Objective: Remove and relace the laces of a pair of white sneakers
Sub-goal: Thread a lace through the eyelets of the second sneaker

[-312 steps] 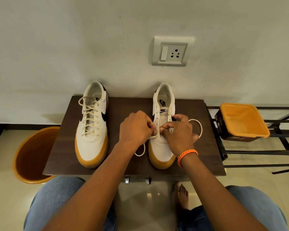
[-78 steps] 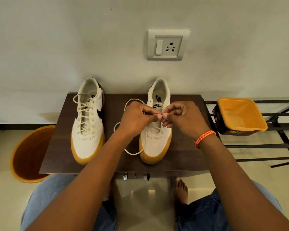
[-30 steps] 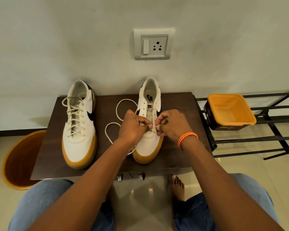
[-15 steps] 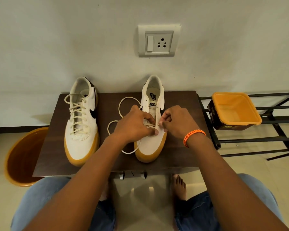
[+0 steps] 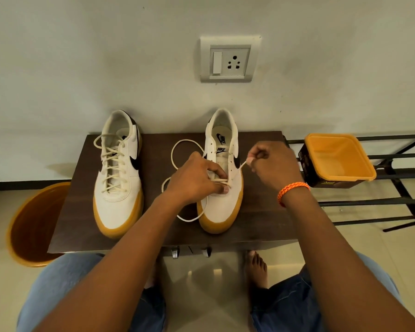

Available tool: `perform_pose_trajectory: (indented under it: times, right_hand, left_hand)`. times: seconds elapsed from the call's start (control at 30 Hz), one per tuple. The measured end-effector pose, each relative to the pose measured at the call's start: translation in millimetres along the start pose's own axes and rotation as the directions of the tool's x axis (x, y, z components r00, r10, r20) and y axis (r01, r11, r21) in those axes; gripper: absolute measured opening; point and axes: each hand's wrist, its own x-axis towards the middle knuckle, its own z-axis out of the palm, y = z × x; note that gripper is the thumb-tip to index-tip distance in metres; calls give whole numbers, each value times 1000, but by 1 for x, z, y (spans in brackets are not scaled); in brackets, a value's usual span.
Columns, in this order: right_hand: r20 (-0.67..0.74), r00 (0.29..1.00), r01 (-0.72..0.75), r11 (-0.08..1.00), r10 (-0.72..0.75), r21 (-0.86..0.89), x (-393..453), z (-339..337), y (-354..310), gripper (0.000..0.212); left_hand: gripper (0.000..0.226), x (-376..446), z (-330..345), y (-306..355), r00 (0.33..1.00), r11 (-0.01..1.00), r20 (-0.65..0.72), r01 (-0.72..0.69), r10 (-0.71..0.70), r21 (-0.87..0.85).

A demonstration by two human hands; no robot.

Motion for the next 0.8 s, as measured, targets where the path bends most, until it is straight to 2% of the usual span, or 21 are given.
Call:
perform_pose_trajectory:
  times: [0.07, 0.1, 0.2, 0.27, 0.47, 0.6, 0.63, 0.7, 0.8]
  right_hand:
    - [-42, 998, -38, 993, 43, 114, 0, -3, 1, 15]
    - [-1, 997, -70, 982, 71, 175, -2, -3, 0, 14]
    - [272, 950, -203, 963, 150, 179, -9, 4, -6, 10]
    - [326, 935, -199, 968, 141, 152, -12, 11, -9, 12]
    - [184, 978, -136, 973, 101, 188, -8, 12, -6, 12]
    - [-55, 989, -106, 910, 140, 400, -1, -1, -5, 17]
    - [-79, 987, -93, 903, 139, 419, -1, -3, -6, 14]
    - [16, 990, -132, 907, 137, 401, -3, -2, -7, 6]
    - [331, 927, -271, 927, 178, 259, -9, 7, -7, 14]
  left_hand:
    - [35, 0, 0, 0, 1000, 1000, 12, -3, 3, 2]
    - [35, 0, 0, 0, 1000, 1000, 14, -3, 3, 5]
    - [39, 0, 0, 0, 1000, 999, 5, -4, 4, 32]
    - [42, 0, 1, -1, 1000, 998, 3, -12, 12, 56]
    - [40, 1, -1, -1, 1000, 996, 6, -15, 14, 88]
    - [42, 1, -3, -1, 999, 998, 25, -24, 23, 63]
    - [41, 1, -3, -1, 999, 998, 26, -20, 19, 58]
    - [41, 1, -3, 0, 999, 998, 28, -19, 17, 58]
    - [41, 1, -3, 0, 999, 997, 20, -30, 29, 66]
